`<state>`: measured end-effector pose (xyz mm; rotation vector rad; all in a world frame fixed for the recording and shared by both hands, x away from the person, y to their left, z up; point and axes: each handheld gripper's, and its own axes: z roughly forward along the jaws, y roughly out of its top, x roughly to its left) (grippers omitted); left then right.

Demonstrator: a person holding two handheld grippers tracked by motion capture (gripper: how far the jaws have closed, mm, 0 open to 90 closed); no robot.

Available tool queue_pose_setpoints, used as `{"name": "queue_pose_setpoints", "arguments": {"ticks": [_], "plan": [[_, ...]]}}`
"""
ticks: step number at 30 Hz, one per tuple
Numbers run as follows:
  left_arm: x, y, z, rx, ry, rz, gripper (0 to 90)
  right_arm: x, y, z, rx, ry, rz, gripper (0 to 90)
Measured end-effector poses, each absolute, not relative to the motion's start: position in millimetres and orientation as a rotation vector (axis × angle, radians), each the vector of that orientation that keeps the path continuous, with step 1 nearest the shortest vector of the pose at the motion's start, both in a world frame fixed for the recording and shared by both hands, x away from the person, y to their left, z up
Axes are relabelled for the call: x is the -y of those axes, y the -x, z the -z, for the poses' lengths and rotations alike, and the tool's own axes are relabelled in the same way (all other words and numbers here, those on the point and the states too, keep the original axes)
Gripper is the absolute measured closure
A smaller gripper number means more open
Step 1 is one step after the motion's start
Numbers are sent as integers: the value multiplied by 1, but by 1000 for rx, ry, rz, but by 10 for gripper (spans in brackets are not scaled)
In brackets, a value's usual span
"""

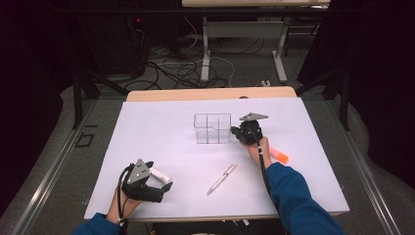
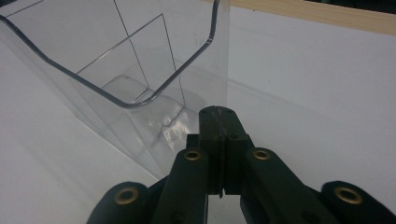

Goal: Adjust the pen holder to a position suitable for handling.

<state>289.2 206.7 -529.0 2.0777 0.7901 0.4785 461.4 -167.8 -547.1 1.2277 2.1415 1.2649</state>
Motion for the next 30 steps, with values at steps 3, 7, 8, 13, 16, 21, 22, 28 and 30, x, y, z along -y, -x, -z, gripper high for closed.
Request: {"name": "queue_pose_setpoints", "arguments": {"ticks": [3,7,8,13,16,21,22,28,30], "plan": [[-207,-289,529,-790,-2078,-479,22,167,-461,548,-2150,-1213,-1258,900],[-207,-289,529,-791,-2075,-479,22,166,-460,547,-2157,-1214,-1260,900],[-207,-289,529,-791,-2075,-479,22,166,-460,547,-2157,-1215,-1262,900],[-207,-289,529,-788,-2081,-478,22,166,-459,545,-2161,-1196,-1260,900],[-207,-289,529,-793,-2074,-477,22,168,-457,541,-2163,-1189,-1264,851],[-208,-288,528,-795,-2082,-473,22,175,-449,535,-2213,-1222,-1226,618],[-208,-288,528,-795,-2082,-472,22,177,-447,534,-2222,-1228,-1224,588],[-209,-288,529,-799,-2068,-475,22,184,-432,524,-2273,-1232,-1195,371],[-210,-288,529,-798,-2073,-471,22,186,-427,521,-2292,-1225,-1188,323]]}}
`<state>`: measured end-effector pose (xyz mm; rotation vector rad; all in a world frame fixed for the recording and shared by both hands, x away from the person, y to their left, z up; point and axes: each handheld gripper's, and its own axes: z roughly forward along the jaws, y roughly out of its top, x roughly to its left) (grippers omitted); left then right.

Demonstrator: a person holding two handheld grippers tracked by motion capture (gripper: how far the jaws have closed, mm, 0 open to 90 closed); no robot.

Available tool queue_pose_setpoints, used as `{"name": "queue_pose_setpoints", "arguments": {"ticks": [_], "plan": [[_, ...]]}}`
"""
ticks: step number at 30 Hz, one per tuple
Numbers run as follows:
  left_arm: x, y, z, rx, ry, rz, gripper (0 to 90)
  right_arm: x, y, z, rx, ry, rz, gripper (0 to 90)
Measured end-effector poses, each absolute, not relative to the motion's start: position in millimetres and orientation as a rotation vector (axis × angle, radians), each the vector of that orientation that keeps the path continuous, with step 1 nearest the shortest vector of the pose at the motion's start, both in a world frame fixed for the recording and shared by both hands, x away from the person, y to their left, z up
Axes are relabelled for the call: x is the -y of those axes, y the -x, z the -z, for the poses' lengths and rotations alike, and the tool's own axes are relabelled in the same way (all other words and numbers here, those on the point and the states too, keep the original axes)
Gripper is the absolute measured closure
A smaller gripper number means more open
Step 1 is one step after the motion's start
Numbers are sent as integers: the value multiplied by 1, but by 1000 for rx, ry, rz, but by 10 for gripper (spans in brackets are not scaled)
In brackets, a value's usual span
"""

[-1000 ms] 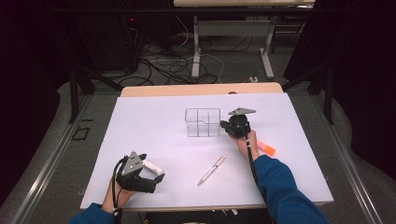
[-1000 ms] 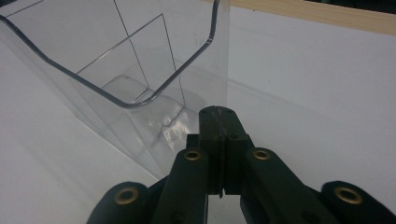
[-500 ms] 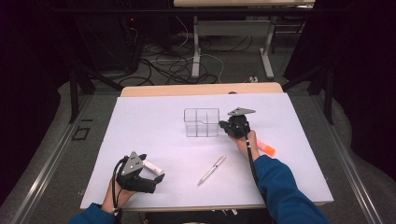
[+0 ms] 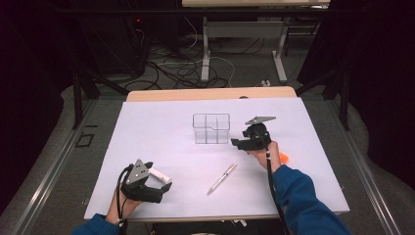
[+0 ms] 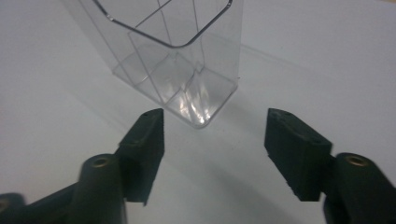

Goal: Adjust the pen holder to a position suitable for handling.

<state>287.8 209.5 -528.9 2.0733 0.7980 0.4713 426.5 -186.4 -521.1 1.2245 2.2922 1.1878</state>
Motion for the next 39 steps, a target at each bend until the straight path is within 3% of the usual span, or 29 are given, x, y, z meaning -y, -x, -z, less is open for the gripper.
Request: {"name": "queue_pose_setpoints", "arguments": {"ticks": [5,12,16,24,39], "plan": [[-212,-289,530,-801,-2078,-462,22,193,-412,519,-2345,-1208,-1190,190],[-212,-289,531,-805,-2074,-462,22,205,-392,521,-2389,-1211,-1188,133],[-212,-288,531,-808,-2077,-456,22,217,-373,521,-2405,-1213,-1180,56],[-212,-286,530,-813,-2078,-471,22,225,-346,522,-2420,-1137,-1196,4],[-213,-285,530,-820,-2077,-481,15,235,-307,530,-2415,-1108,-1176,0]]}}
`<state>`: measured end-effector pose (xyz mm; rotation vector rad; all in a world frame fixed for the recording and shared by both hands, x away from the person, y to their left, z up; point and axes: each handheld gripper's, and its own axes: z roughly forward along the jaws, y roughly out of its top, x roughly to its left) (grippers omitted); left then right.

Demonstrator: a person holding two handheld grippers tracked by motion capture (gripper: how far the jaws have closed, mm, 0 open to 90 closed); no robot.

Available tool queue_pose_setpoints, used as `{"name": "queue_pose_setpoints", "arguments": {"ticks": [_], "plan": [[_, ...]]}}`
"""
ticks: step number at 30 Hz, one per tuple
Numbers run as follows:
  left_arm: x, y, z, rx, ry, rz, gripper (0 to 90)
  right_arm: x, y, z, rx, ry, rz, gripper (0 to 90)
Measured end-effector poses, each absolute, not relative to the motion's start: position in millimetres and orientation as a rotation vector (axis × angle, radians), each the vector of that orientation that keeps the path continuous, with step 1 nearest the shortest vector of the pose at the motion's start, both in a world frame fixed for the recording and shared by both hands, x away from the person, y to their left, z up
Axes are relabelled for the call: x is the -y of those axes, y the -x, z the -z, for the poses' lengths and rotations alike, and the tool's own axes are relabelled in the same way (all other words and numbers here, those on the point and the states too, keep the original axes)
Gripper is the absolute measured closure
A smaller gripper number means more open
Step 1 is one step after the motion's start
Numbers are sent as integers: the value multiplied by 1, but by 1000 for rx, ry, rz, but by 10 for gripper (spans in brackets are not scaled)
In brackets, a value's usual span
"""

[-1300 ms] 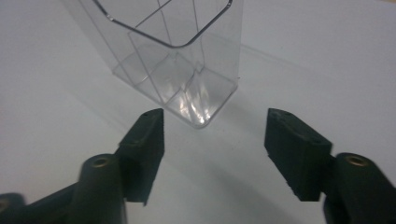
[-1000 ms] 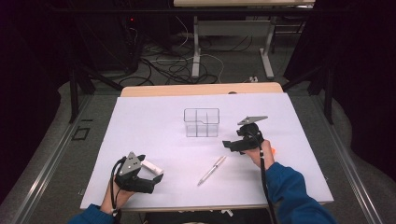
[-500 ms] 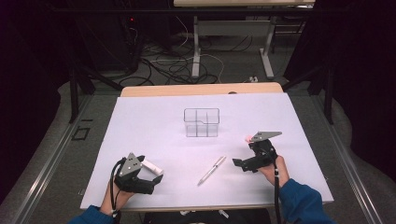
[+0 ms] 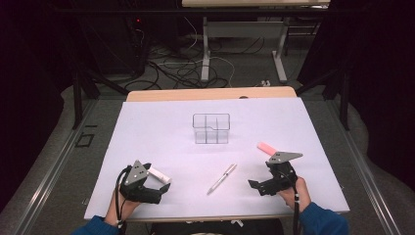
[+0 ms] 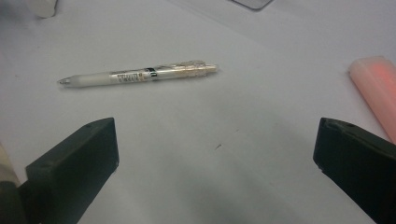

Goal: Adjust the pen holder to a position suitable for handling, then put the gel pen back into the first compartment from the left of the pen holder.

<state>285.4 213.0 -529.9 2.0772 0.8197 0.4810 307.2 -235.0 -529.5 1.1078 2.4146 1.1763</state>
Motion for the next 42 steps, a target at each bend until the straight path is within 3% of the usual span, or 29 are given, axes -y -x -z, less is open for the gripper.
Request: {"name": "queue_pose_setpoints", "arguments": {"ticks": [27,42], "plan": [[-212,-283,528,-835,-2079,-480,2,239,-299,533,-2422,-1112,-1169,9],[-180,-287,519,-797,-2093,-482,9,239,-300,534,-2416,-1120,-1147,16]]}}
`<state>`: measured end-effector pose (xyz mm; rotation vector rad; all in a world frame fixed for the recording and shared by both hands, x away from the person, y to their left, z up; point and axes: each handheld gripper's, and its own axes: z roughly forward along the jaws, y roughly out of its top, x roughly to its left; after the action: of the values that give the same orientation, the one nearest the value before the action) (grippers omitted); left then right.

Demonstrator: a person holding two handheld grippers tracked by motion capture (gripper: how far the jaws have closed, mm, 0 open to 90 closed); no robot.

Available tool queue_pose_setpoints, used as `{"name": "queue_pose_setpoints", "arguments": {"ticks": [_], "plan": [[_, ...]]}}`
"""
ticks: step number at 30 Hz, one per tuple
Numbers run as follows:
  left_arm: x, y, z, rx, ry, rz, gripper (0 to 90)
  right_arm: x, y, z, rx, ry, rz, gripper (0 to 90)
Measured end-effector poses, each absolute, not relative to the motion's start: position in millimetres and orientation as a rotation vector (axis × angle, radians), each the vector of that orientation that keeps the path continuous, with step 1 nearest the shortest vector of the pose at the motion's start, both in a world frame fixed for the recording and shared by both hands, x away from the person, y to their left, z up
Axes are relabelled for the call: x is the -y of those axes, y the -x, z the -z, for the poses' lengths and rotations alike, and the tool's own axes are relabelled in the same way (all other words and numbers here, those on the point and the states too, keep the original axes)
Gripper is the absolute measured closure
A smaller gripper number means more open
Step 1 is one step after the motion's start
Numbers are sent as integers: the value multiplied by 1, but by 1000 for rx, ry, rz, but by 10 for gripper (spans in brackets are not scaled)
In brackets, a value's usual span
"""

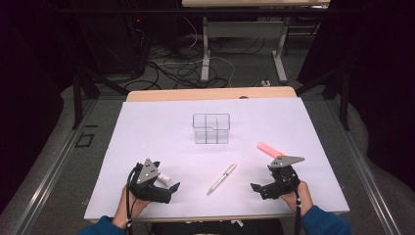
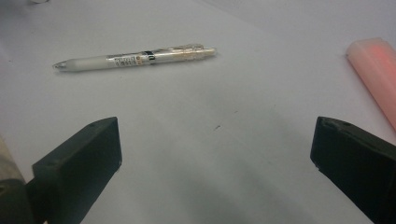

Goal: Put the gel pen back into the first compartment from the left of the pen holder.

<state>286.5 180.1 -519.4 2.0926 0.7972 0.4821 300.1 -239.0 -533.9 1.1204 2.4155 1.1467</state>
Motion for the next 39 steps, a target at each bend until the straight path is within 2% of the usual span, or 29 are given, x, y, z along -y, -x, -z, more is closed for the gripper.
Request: {"name": "queue_pose_setpoints", "arguments": {"ticks": [6,18,39], "plan": [[-165,-292,517,-800,-2116,-470,38,238,-302,533,-2411,-1126,-1138,17],[-133,-304,519,-765,-2140,-454,4,238,-304,534,-2423,-1114,-1147,17],[-90,-317,530,-767,-2179,-373,2,239,-307,534,-2421,-1128,-1138,21]]}}
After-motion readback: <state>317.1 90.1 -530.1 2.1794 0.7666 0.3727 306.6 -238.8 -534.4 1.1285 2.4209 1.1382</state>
